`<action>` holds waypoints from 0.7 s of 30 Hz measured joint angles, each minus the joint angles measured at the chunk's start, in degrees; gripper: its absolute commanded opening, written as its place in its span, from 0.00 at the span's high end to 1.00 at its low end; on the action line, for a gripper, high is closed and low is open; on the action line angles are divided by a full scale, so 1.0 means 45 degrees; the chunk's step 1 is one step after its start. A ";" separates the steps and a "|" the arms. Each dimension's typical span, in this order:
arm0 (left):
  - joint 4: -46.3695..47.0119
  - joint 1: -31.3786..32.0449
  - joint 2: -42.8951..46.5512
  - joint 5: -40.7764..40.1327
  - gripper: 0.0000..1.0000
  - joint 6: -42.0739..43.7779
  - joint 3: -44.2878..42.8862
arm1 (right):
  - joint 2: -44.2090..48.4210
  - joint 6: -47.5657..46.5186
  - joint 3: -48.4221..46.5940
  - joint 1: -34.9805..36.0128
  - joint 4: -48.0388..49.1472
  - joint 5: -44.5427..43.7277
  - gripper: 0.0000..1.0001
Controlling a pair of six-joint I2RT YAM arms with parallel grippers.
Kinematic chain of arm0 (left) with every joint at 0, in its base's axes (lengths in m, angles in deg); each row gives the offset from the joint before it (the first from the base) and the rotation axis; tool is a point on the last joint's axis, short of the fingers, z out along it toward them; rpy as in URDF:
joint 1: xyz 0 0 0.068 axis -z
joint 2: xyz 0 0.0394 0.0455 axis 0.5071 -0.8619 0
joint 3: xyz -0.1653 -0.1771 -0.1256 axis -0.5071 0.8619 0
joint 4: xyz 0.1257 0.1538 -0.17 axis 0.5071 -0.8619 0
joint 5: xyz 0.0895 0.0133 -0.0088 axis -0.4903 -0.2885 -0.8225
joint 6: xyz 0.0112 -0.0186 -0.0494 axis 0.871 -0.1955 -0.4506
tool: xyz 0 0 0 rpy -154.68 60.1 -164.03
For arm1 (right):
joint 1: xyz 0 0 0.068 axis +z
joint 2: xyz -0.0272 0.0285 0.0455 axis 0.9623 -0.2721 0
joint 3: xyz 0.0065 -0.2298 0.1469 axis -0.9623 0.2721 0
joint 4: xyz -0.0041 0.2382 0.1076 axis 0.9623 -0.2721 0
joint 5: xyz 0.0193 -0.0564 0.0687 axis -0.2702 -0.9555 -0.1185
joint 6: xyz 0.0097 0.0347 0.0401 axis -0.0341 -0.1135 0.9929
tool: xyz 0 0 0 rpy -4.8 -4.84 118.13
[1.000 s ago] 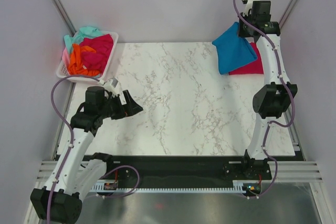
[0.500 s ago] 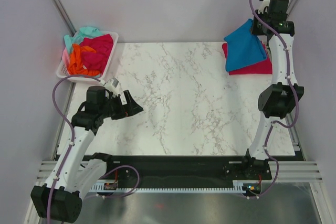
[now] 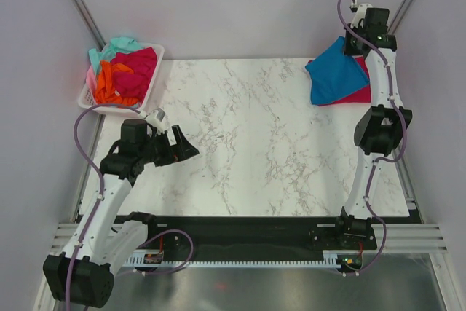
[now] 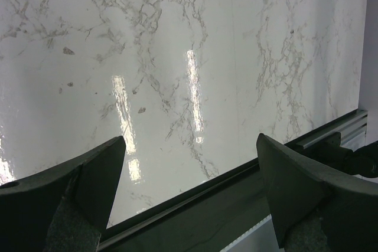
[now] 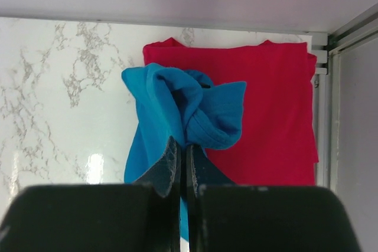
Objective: Fold and stack the t-shirts
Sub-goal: Neatly place the folded tshirt to the corner
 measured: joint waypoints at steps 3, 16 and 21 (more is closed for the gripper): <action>0.0019 0.0000 -0.0053 0.0000 0.00 0.0000 0.0005 | -0.0165 -0.0112 0.0000 -0.0185 0.0622 -0.0325 1.00; 0.0078 0.0000 -0.0505 -0.0024 0.00 0.0000 0.0005 | -0.3463 -0.0544 0.0044 -0.0971 0.5202 -0.3094 0.09; 0.0078 0.0000 -0.0631 -0.0073 0.00 0.0000 0.0005 | -0.4376 0.0452 0.0957 -0.1297 0.5717 -0.3687 0.02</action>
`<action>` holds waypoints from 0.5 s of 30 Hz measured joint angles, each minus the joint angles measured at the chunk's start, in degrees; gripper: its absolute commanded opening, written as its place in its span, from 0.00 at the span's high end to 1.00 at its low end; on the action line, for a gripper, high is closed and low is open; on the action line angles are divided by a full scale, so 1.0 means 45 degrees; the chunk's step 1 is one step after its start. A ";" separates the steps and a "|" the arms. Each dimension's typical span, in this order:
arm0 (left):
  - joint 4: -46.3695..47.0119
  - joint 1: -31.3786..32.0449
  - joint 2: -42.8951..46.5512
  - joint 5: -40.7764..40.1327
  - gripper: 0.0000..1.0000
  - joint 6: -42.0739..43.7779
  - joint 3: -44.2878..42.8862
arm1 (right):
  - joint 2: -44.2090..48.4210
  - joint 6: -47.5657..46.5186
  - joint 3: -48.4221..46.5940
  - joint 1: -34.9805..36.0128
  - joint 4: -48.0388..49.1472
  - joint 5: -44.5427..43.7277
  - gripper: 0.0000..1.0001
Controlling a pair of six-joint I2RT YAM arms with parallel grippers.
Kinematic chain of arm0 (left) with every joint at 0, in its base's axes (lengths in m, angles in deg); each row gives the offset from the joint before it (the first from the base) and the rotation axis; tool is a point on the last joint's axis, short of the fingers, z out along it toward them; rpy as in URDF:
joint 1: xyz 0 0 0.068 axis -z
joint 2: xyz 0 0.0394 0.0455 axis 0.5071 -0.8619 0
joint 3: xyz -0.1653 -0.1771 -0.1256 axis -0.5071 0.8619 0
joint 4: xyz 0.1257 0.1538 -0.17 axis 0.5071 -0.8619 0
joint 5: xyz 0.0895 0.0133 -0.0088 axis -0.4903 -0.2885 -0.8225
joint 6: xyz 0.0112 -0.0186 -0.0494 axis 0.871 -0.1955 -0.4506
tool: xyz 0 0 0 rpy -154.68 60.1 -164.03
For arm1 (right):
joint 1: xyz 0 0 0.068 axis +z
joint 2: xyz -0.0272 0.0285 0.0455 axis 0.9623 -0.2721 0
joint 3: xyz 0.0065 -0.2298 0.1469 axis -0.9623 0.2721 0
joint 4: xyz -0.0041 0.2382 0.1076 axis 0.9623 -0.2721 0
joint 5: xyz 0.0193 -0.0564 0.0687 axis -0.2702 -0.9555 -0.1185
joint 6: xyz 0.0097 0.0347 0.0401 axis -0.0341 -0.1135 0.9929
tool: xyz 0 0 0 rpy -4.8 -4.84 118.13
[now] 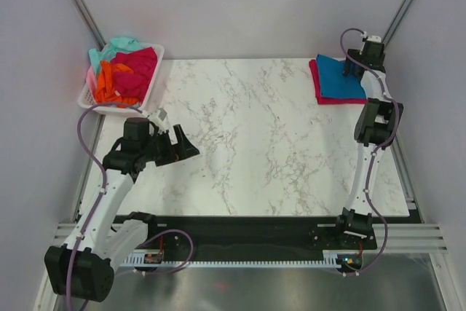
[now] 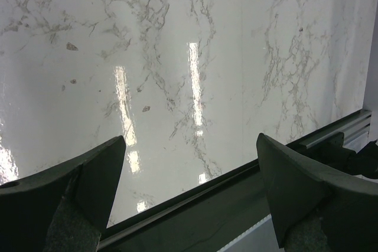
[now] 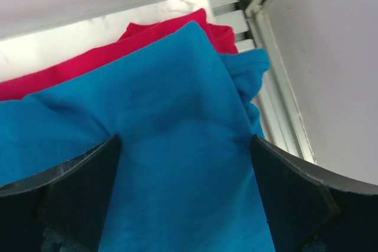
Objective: Fold and stack the t-shirts
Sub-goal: Neatly place the folded tshirt to the corner, then reset both grippers
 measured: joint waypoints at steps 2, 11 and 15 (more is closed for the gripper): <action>0.0000 0.0000 0.0000 -0.0005 0.00 0.0000 0.0000 | 0.0282 0.0369 0.0534 -0.0092 0.0500 -0.0214 0.02; 0.0000 0.0000 0.0500 -0.0049 0.00 0.0000 0.0000 | 0.3434 0.1773 0.1025 -0.0126 0.0913 -0.1049 0.02; 0.0010 -0.0010 0.0991 -0.0053 0.00 0.0000 0.0000 | 0.6139 0.2856 0.1253 -0.0126 0.1302 -0.0816 0.02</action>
